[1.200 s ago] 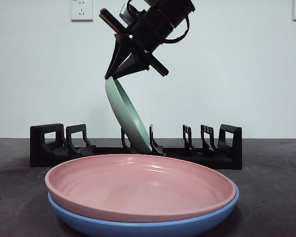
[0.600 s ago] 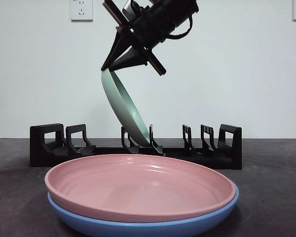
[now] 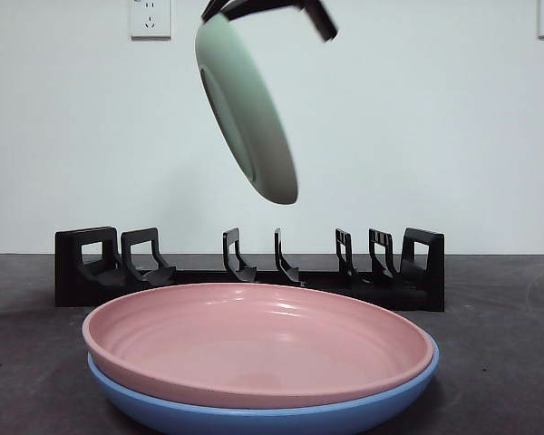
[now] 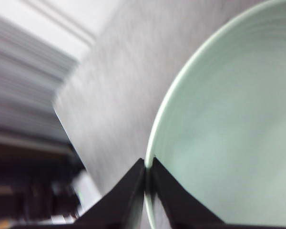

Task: Place the plate

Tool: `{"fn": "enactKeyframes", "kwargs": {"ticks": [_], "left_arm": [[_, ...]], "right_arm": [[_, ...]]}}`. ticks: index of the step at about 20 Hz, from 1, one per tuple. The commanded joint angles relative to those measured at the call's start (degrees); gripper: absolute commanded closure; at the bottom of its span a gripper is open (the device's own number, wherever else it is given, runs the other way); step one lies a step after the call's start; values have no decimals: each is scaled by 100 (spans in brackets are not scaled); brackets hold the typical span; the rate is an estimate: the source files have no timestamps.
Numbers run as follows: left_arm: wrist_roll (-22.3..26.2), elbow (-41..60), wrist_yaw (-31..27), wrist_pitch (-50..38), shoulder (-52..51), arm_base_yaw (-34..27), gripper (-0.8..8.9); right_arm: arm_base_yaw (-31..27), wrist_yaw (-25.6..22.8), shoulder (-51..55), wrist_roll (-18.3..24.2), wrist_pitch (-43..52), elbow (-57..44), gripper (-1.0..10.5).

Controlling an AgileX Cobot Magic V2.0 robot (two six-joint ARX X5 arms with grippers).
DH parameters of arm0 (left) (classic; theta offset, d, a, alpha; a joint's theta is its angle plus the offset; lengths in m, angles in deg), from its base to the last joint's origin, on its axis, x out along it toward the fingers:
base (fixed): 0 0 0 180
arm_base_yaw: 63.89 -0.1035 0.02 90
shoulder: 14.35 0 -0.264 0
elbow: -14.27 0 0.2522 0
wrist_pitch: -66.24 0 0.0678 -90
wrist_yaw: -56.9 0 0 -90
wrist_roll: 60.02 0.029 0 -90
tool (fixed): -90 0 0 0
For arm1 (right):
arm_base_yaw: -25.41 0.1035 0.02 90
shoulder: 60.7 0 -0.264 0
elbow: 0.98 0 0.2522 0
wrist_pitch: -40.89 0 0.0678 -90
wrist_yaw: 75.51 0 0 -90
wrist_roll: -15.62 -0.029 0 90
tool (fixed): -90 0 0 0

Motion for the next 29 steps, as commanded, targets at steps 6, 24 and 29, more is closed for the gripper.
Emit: {"fn": "enactKeyframes", "kwargs": {"ticks": [6, 24, 29], "left_arm": [[63, -111, -35, -105, 33, 22, 438], [103, -111, -35, -98, 31, 22, 438], [103, -111, -35, -98, 33, 22, 438]], "right_arm": [[920, -1858, 433, 1478, -1956, 160, 934], [3351, -4660, 431, 1097, -1561, -1521, 934], [3707, -4809, 431, 955, -588, -2518, 934]]}}
